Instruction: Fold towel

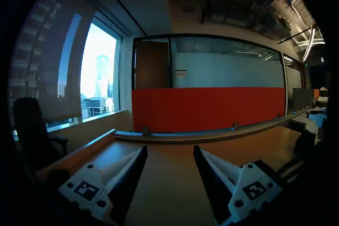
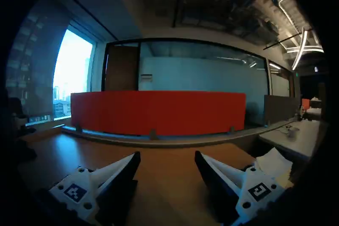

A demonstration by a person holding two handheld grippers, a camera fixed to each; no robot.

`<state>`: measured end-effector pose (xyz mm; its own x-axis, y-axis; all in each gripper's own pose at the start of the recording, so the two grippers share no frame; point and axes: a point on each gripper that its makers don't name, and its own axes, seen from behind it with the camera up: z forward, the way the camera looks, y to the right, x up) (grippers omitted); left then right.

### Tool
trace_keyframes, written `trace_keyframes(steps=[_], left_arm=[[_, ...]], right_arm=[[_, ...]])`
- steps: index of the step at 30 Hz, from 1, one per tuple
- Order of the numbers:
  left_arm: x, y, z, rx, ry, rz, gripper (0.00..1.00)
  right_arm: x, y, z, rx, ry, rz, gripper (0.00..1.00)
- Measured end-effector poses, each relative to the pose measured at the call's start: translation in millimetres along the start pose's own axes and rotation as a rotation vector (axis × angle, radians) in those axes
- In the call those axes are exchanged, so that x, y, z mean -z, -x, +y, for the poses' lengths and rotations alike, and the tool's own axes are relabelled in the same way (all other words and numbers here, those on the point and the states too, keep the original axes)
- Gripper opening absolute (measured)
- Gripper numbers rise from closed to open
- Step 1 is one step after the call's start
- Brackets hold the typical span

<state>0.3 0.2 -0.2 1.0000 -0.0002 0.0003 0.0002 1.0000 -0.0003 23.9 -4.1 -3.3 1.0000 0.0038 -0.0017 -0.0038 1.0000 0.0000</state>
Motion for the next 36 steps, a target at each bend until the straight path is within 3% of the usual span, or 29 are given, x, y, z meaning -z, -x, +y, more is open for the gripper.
trace_keyframes(steps=[6,12,24,36], left_arm=[[8.5,-20.2,11.5,-0.001,0.027,-0.016,0.79],[12.8,-36.4,15.5,-0.019,0.040,-0.020,0.79],[20.0,-48.4,18.0,-0.038,0.049,-0.062,0.79],[22.2,-41.7,37.1,-0.049,0.156,-0.161,0.79]], right_arm=[[8.3,-38.9,0.3,-0.002,0.006,-0.008,0.99],[14.1,-62.2,-0.1,0.003,0.000,-0.013,0.99],[18.8,-73.5,-0.3,0.038,-0.032,-0.054,1.00],[22.0,-65.6,-19.0,0.096,-0.134,-0.143,0.99]])
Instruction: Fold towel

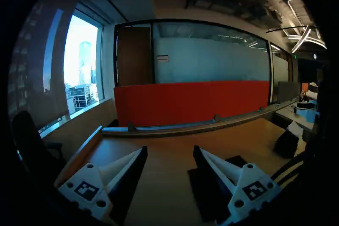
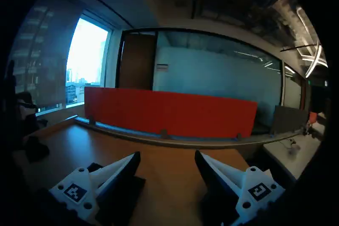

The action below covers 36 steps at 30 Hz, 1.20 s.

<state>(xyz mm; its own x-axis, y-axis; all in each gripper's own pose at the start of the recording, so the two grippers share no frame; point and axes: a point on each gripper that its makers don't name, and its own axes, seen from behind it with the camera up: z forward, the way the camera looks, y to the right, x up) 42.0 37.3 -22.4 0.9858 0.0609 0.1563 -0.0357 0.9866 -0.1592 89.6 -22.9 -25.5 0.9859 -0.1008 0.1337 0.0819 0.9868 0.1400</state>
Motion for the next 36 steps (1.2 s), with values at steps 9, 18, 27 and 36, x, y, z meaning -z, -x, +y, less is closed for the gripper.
trace_keyframes(steps=[9,18,27,36], left_arm=[[0.0,23.6,11.4,-0.031,0.058,-0.081,0.79],[6.8,61.7,32.5,-0.049,0.151,-0.190,0.80],[12.0,86.5,47.1,-0.054,0.208,-0.245,0.80],[12.1,111.5,58.5,-0.077,0.257,-0.280,0.80]], right_arm=[[1.3,12.8,-9.8,0.056,-0.063,-0.073,1.00],[7.8,40.3,-29.3,0.091,-0.171,-0.171,1.00],[12.0,64.6,-45.5,0.131,-0.246,-0.227,1.00],[11.5,94.2,-58.7,0.158,-0.297,-0.272,1.00]])
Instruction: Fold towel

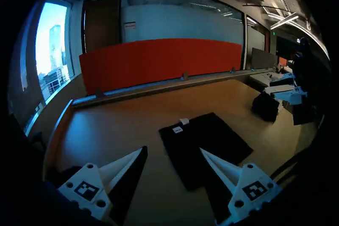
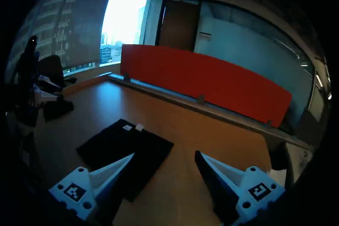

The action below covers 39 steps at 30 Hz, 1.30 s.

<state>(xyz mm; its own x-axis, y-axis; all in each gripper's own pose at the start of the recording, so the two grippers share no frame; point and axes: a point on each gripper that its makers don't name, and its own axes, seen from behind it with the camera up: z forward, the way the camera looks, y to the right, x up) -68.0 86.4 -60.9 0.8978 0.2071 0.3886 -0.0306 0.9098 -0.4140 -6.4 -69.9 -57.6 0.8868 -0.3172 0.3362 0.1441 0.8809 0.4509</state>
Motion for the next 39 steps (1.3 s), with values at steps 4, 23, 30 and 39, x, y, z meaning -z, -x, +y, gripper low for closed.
trace_keyframes(steps=[4,23,30,39], left_arm=[[-6.7,13.4,8.8,-0.019,0.031,-0.021,0.80],[-54.4,81.9,39.8,-0.028,0.134,-0.112,0.80],[-73.0,108.9,45.7,-0.035,0.153,-0.160,0.80],[-86.1,141.7,51.3,-0.037,0.182,-0.220,0.80]], right_arm=[[-7.1,14.0,-10.2,0.012,-0.030,-0.013,1.00],[-50.1,80.6,-43.4,0.043,-0.119,-0.107,1.00],[-61.9,102.6,-58.0,0.046,-0.153,-0.129,1.00],[-75.5,140.5,-77.0,0.066,-0.185,-0.201,1.00]])
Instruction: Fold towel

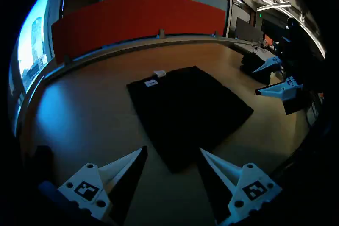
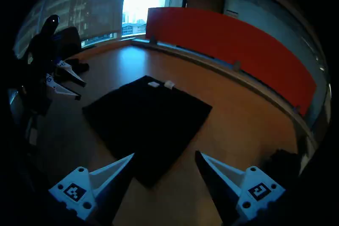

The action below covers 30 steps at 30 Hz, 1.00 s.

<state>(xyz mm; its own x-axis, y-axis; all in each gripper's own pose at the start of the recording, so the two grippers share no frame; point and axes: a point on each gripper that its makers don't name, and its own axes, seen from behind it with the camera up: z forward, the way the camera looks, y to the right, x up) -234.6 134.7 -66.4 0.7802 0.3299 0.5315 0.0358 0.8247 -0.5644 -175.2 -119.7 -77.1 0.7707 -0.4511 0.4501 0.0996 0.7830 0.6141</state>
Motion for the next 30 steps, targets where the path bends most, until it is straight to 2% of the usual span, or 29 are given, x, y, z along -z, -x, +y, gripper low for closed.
trace_keyframes(steps=[9,15,30], left_arm=[[-14.0,20.3,5.6,-0.011,0.026,-0.056,0.80],[-21.0,31.0,9.9,-0.037,0.040,-0.091,0.80],[-34.4,51.8,12.7,-0.098,0.061,-0.161,0.80]], right_arm=[[-14.4,25.5,-18.6,0.031,-0.042,-0.054,1.00],[-20.8,37.9,-24.9,0.034,-0.063,-0.088,1.00],[-24.0,61.3,-29.4,0.037,-0.093,-0.154,0.96]])
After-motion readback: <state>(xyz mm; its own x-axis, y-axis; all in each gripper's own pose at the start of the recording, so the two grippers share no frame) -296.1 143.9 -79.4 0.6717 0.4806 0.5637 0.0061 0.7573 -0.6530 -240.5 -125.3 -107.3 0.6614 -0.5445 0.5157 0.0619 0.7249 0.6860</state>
